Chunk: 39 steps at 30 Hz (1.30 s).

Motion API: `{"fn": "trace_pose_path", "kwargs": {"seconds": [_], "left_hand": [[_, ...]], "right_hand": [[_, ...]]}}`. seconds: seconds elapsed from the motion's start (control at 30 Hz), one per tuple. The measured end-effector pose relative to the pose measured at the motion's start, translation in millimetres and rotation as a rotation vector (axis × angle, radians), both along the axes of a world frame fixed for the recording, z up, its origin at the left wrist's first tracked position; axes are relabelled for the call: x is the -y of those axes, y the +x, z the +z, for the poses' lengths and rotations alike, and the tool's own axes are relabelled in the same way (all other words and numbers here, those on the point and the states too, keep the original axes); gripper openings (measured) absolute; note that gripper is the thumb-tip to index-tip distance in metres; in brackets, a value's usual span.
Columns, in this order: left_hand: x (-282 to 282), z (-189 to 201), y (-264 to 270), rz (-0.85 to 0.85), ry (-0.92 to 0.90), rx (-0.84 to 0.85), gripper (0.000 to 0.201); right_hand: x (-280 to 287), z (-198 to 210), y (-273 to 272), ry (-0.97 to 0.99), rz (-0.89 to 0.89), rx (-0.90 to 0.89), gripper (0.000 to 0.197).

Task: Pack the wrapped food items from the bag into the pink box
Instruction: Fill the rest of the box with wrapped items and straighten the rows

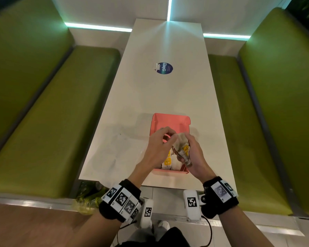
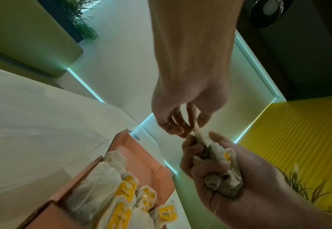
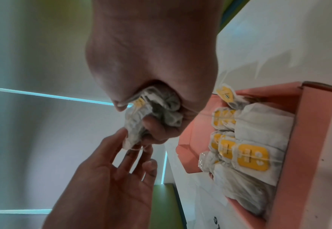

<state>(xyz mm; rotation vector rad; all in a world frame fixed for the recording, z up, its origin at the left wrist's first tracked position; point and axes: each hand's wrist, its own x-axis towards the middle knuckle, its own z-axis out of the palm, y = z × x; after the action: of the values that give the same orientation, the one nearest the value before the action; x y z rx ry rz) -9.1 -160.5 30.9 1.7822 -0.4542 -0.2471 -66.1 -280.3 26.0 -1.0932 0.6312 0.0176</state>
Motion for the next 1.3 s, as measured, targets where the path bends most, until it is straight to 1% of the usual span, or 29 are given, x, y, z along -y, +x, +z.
{"fn": "trace_pose_path", "kwargs": {"seconds": [0.23,0.33,0.4,0.43,0.5,0.57,0.6,0.67,0.77,0.83,0.9,0.97,1.0,1.03,1.1,1.17,1.3], "left_hand": [[2,-3,-5,0.147,-0.030,0.027,0.010],[3,-1,-2,0.179,-0.047,0.006,0.013],[2,-1,0,0.192,-0.057,-0.036,0.019],[2,-3,2,0.195,-0.065,-0.065,0.020],[1,-4,4,0.184,-0.105,-0.153,0.020],[-1,-6,4,0.165,-0.154,-0.238,0.018],[-2,-6,4,0.174,-0.165,-0.253,0.016],[-5,-6,4,0.222,-0.176,-0.249,0.013],[-9,-5,6,0.299,-0.188,-0.222,0.010],[-13,-4,8,0.313,-0.187,-0.187,0.012],[-17,-3,12,0.308,-0.173,-0.146,0.014],[-22,-2,15,0.301,-0.135,-0.108,0.014],[-24,-1,16,0.288,-0.121,-0.087,0.012],[-25,0,16,0.269,-0.118,-0.068,0.009],[-28,3,17,0.228,-0.121,-0.044,0.004],[-30,5,17,0.189,-0.124,-0.032,0.005],[-31,9,17,0.115,-0.154,-0.047,0.006]], "right_hand": [[-1,0,2,0.012,0.062,-0.006,0.032],[-1,-2,2,0.018,0.069,0.010,0.021],[0,-4,2,0.025,0.054,0.014,0.010],[0,-5,1,0.023,0.046,0.014,0.008],[1,-9,2,0.002,0.028,0.012,0.008],[3,-12,2,-0.030,0.009,0.008,0.015],[4,-14,2,-0.040,0.001,0.009,0.019],[7,-13,1,-0.060,-0.003,0.025,0.022],[12,-14,0,-0.104,-0.025,0.018,0.019],[18,-17,0,-0.117,-0.058,-0.013,0.023],[23,-19,0,-0.129,-0.059,-0.048,0.021],[26,-18,1,-0.130,-0.034,-0.053,0.012],[26,-16,1,-0.135,-0.016,-0.045,0.013],[25,-13,2,-0.157,0.007,-0.035,0.020],[23,-7,4,-0.264,0.069,-0.005,0.032],[17,1,6,-0.366,0.138,0.046,0.027],[0,17,10,-0.456,0.298,0.175,0.013]]}}
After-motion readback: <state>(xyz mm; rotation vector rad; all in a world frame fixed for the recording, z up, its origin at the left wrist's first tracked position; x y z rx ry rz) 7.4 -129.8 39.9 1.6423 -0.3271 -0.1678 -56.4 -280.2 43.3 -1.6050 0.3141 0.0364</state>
